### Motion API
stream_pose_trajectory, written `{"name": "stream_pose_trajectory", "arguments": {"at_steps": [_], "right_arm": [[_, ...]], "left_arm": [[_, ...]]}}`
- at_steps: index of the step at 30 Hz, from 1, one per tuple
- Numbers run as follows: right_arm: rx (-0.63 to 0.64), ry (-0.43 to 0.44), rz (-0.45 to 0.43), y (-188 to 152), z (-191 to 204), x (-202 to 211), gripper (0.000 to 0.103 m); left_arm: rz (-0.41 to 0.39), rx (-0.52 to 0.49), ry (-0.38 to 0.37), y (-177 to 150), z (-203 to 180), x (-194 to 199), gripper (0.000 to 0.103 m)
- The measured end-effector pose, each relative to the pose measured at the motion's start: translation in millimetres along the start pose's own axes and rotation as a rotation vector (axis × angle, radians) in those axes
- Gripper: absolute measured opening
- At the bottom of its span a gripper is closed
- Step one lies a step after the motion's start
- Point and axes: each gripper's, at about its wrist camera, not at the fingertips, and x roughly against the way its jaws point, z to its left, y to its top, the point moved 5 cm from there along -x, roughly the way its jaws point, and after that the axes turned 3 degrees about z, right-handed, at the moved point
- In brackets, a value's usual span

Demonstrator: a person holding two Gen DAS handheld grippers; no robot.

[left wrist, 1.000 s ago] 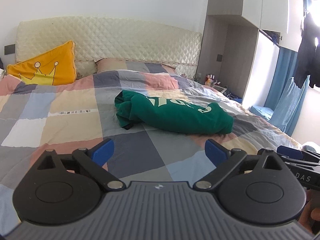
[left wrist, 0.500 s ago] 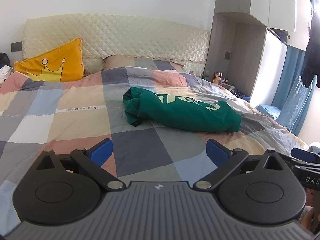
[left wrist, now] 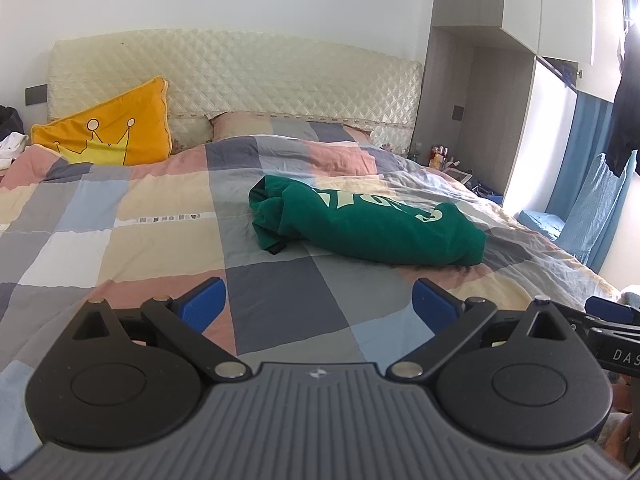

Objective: Fold large clothes

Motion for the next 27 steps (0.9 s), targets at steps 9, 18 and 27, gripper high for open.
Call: {"name": "stream_pose_trajectory", "arguments": {"at_steps": [9,18,27], "right_arm": [[0.001,-0.002,-0.003,1.7,-0.6,-1.3,0.096],[0.001,-0.012,-0.008,0.1,0.0,3.1,0.096],[-0.008,-0.019,-0.013,-0.4,-0.2,5.8,0.096]], "left_arm": [[-0.005,-0.003,0.004,-1.7,-2.4,1.8,0.101],[-0.019,0.006,0.009,-2.2,-2.1,6.1,0.101],[-0.011,-0.008,-0.003,-3.7,-7.9,6.8,0.101]]}}
